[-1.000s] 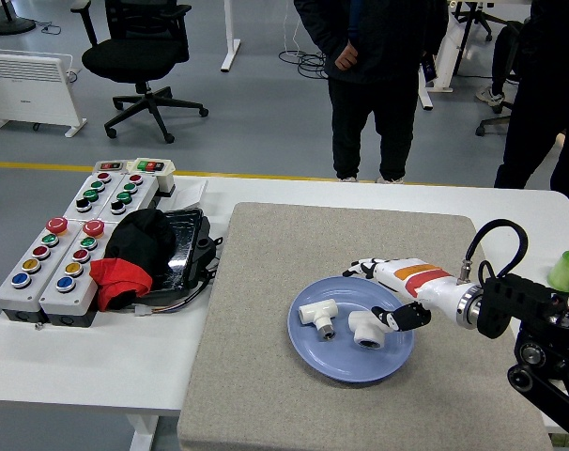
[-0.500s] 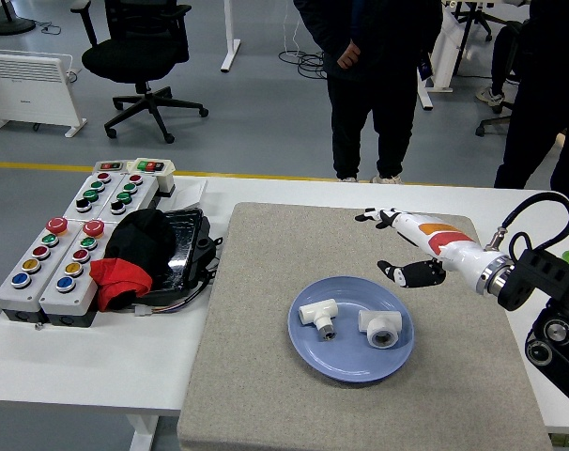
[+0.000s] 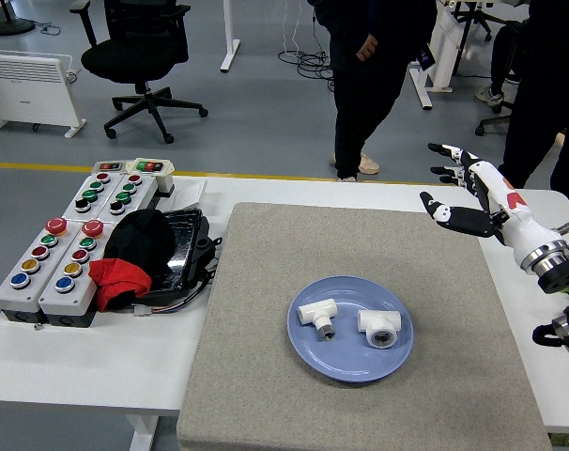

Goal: Pick pipe place plate twice

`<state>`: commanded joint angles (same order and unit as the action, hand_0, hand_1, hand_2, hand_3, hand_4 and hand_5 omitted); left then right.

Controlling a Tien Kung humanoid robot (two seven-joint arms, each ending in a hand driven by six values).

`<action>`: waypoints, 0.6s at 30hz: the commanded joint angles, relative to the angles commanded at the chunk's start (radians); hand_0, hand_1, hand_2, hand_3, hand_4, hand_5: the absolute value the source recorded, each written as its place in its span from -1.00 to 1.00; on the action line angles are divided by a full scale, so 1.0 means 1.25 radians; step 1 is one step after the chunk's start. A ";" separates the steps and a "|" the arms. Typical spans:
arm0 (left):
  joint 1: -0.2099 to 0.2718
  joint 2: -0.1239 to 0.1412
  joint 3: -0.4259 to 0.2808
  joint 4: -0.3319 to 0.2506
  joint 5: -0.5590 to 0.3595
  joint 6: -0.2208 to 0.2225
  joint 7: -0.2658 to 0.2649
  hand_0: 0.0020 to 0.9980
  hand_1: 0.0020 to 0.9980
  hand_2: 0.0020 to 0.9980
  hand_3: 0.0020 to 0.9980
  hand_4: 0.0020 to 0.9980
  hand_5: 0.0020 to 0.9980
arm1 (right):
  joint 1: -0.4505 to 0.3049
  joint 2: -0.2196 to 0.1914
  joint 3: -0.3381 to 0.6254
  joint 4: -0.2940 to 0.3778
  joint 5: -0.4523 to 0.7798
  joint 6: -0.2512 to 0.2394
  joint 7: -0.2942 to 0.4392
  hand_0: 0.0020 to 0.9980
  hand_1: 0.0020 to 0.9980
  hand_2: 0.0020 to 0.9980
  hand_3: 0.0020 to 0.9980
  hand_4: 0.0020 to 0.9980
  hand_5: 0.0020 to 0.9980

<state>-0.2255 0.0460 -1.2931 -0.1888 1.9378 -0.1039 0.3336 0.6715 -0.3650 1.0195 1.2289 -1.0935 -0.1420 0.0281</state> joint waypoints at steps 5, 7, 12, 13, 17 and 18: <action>0.001 0.000 0.000 0.000 0.003 -0.001 -0.001 0.48 0.49 0.41 0.31 -0.18 1.00 | -0.017 -0.003 0.031 -0.008 0.172 0.000 -0.001 0.77 0.67 0.91 0.83 0.33 0.13; 0.003 -0.001 -0.002 0.000 0.005 0.000 -0.001 0.48 0.49 0.41 0.31 -0.18 1.00 | -0.029 -0.006 0.042 -0.014 0.239 0.001 -0.005 0.77 0.67 0.91 0.83 0.33 0.13; 0.006 -0.002 -0.003 0.000 0.008 0.000 -0.001 0.48 0.49 0.41 0.31 -0.18 1.00 | -0.051 -0.008 0.057 -0.029 0.406 0.003 -0.013 0.78 0.67 0.91 0.83 0.32 0.18; 0.006 -0.002 -0.003 -0.001 0.009 0.000 -0.001 0.48 0.49 0.41 0.31 -0.18 1.00 | -0.056 -0.008 0.061 -0.034 0.437 0.003 -0.014 0.78 0.67 0.91 0.83 0.32 0.18; 0.007 -0.002 -0.004 0.000 0.009 0.000 -0.002 0.47 0.49 0.41 0.31 -0.18 1.00 | -0.074 -0.007 0.074 -0.045 0.571 0.001 -0.015 0.78 0.68 0.90 0.83 0.32 0.21; 0.006 -0.002 -0.003 0.000 0.008 0.000 -0.003 0.47 0.49 0.41 0.31 -0.18 1.00 | -0.079 -0.007 0.077 -0.048 0.594 0.000 -0.015 0.78 0.68 0.90 0.83 0.32 0.21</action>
<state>-0.2177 0.0431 -1.2964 -0.1889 1.9479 -0.1034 0.3304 0.5729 -0.3733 1.1157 1.1693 -0.3510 -0.1415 0.0094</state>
